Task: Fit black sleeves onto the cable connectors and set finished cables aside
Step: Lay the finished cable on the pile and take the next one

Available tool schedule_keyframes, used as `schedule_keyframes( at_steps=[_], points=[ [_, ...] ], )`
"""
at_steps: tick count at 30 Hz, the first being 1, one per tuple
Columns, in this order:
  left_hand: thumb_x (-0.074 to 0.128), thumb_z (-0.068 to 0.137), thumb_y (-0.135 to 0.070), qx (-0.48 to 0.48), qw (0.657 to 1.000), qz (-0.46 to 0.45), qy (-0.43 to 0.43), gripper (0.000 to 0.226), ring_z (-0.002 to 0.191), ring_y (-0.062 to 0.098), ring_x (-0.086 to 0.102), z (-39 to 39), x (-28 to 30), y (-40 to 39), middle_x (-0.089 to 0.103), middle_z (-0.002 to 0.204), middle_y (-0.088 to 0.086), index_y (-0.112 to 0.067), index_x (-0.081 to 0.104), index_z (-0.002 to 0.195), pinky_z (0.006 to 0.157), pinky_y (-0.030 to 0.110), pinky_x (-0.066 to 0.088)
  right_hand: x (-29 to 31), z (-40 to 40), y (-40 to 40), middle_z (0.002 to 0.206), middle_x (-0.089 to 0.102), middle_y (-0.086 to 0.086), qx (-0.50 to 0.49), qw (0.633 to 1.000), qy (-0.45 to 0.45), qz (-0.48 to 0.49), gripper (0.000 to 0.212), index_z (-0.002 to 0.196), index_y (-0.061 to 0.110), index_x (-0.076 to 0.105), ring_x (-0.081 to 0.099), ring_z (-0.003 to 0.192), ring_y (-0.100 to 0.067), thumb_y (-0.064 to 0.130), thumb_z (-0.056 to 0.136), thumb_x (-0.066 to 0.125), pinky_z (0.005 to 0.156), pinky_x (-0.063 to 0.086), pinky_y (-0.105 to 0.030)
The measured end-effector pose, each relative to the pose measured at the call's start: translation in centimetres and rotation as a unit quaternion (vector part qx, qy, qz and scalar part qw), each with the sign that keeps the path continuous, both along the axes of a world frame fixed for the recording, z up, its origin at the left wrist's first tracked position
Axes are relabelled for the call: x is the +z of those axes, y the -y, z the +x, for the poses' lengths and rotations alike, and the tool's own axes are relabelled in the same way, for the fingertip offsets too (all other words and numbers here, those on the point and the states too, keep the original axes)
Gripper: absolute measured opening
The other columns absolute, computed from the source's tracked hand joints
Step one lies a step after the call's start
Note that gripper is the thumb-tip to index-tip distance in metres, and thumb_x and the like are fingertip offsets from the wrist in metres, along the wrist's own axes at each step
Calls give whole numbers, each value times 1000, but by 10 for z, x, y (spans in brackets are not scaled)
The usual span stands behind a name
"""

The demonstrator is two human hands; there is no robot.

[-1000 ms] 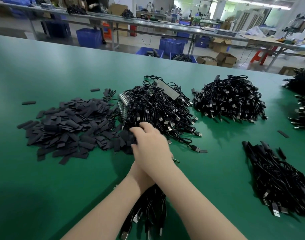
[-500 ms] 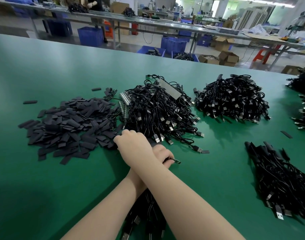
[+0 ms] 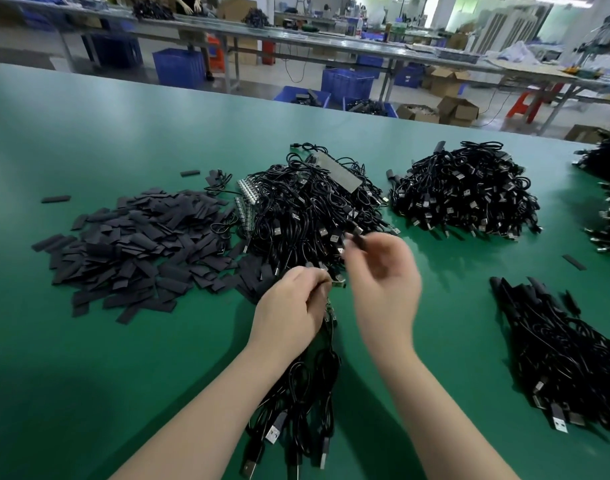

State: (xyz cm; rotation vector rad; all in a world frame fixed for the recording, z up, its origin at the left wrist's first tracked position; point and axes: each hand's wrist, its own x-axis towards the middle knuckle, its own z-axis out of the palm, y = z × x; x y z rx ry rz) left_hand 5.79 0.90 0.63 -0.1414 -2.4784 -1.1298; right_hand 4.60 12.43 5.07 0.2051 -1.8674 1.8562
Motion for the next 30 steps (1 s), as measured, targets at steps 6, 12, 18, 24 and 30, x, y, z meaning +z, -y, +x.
schedule_keyframes(
  at_steps=[6, 12, 18, 24, 30],
  points=[
    [48, 101, -24, -4, 999, 42, -19, 19, 94, 1, 53, 0, 2, 3, 61, 98, -15, -26, 65, 111, 78, 19, 44, -33, 9, -43, 92, 68, -1, -53, 990, 131, -7, 31, 107, 39, 61, 72, 78, -15, 15, 91, 70, 76, 58, -32],
    [54, 99, -17, -20, 999, 21, -42, 20, 98, 0, 55, 3, 5, 1, 62, 104, -12, -21, 67, 113, 84, 15, 44, -40, 11, -42, 85, 73, -5, -30, 983, 182, -1, 23, 97, 38, 69, 70, 75, -20, 18, 89, 73, 77, 57, -38],
    [53, 96, -6, -43, 997, 15, -56, 22, 92, 3, 60, 6, 4, 1, 66, 96, -12, -23, 66, 103, 78, 24, 50, -43, 7, -38, 74, 69, 0, 20, 980, 194, -41, 23, 100, 30, 67, 73, 72, -18, 12, 87, 74, 80, 60, -46],
    [55, 94, -16, -74, 997, 2, -34, 23, 97, 2, 57, 6, 3, -3, 62, 108, -11, -21, 68, 112, 87, 29, 49, -43, 10, -37, 73, 72, -9, 60, 979, 189, -56, 19, 97, 21, 67, 73, 71, -18, 8, 86, 75, 71, 59, -30],
    [73, 84, -29, -71, 997, 3, -11, 30, 106, -2, 55, 5, 2, -4, 62, 110, -18, -29, 71, 114, 90, 16, 44, -42, 10, -39, 64, 68, 0, 74, 976, 191, -70, 15, 93, 18, 67, 62, 57, -12, 7, 85, 74, 63, 53, -21]
  ],
)
